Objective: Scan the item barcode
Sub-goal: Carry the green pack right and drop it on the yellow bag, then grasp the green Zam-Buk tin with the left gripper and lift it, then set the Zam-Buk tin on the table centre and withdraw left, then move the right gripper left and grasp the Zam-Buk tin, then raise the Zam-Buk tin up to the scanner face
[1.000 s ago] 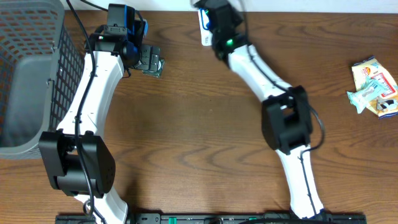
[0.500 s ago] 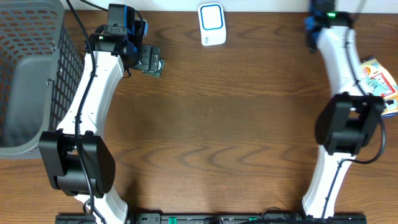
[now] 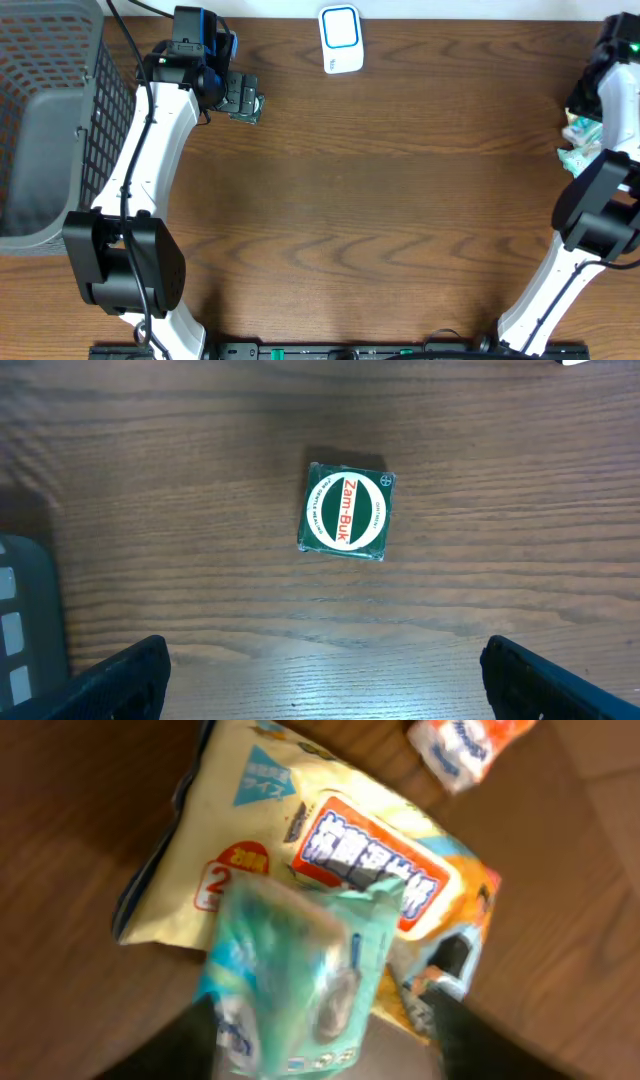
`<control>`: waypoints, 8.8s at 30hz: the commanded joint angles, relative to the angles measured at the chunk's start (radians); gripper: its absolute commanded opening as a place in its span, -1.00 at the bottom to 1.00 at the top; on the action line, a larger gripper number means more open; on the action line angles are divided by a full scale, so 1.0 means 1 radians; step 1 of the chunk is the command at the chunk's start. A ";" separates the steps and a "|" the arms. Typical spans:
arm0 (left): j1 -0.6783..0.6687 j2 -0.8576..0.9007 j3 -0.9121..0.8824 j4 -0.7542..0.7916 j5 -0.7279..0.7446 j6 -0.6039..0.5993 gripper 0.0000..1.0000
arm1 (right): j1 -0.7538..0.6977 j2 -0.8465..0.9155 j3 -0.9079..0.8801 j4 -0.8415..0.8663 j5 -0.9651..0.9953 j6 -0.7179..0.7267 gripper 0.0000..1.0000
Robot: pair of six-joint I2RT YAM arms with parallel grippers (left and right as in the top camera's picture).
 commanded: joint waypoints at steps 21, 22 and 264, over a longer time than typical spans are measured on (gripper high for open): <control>0.002 0.010 -0.009 -0.003 -0.013 0.014 0.95 | 0.242 -0.161 0.002 0.114 -0.365 0.039 0.99; 0.002 0.010 -0.009 -0.003 -0.013 0.014 0.95 | 0.254 -0.165 0.002 0.124 -0.367 0.039 0.99; 0.040 0.131 0.010 -0.044 -0.054 -0.291 0.95 | 0.749 0.238 0.149 0.987 -0.451 -0.138 -0.11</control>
